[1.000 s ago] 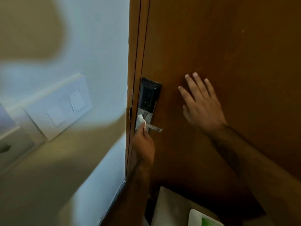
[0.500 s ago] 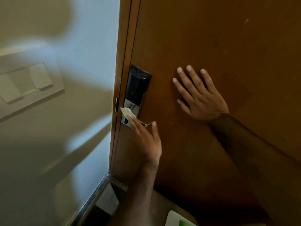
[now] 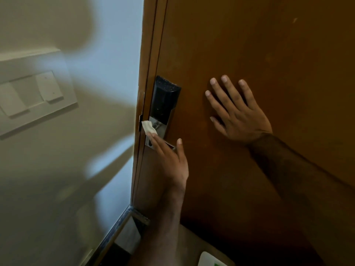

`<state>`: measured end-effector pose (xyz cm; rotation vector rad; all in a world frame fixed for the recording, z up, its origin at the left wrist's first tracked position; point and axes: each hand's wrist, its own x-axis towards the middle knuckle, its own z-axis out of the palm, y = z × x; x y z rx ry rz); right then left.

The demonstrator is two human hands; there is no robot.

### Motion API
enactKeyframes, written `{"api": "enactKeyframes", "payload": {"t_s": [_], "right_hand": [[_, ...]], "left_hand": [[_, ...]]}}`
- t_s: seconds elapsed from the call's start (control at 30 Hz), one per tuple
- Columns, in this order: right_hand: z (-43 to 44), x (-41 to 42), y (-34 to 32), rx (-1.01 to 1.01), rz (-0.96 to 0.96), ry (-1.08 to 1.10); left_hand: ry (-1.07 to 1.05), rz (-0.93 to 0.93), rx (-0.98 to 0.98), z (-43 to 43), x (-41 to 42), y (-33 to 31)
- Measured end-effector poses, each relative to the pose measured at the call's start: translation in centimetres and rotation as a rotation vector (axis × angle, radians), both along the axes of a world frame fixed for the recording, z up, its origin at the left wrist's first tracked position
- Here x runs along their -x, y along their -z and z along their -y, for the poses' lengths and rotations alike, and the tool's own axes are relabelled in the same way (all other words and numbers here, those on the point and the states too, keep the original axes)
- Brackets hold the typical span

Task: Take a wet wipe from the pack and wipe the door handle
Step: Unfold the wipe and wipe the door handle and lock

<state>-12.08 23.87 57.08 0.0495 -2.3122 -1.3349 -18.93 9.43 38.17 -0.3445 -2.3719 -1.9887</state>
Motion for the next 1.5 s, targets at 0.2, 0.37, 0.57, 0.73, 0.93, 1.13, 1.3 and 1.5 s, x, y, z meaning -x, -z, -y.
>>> {"api": "enactKeyframes", "payload": {"t_s": [0.2, 0.37, 0.57, 0.73, 0.93, 1.13, 1.3, 1.5], "right_hand": [[0.0, -0.1, 0.0, 0.006, 0.014, 0.005], [-0.2, 0.0, 0.2, 0.022, 0.006, -0.006], [-0.2, 0.1, 0.2, 0.016, 0.005, -0.007], [-0.1, 0.0, 0.1, 0.022, 0.004, -0.010], [0.0, 0.0, 0.1, 0.015, 0.005, -0.003], [0.1, -0.1, 0.0, 0.016, 0.005, 0.005], [0.1, -0.1, 0.0, 0.018, 0.009, 0.004], [0.2, -0.1, 0.1, 0.014, 0.016, 0.014]], "left_hand": [[0.060, 0.025, 0.065, -1.2, -5.9, -0.3], [0.060, 0.020, 0.027, 0.0, -2.9, -0.1], [0.009, 0.073, -0.063, -0.2, -2.0, -2.2], [0.132, 0.020, -0.041, -0.8, -6.8, -0.6], [-0.009, 0.040, -0.136, -0.2, -0.5, -1.6], [0.109, 0.097, -0.087, -1.3, -6.9, -1.2], [0.072, 0.092, -0.103, -0.3, -2.4, -1.2], [0.024, 0.122, -0.159, 0.1, -1.6, -2.4]]}}
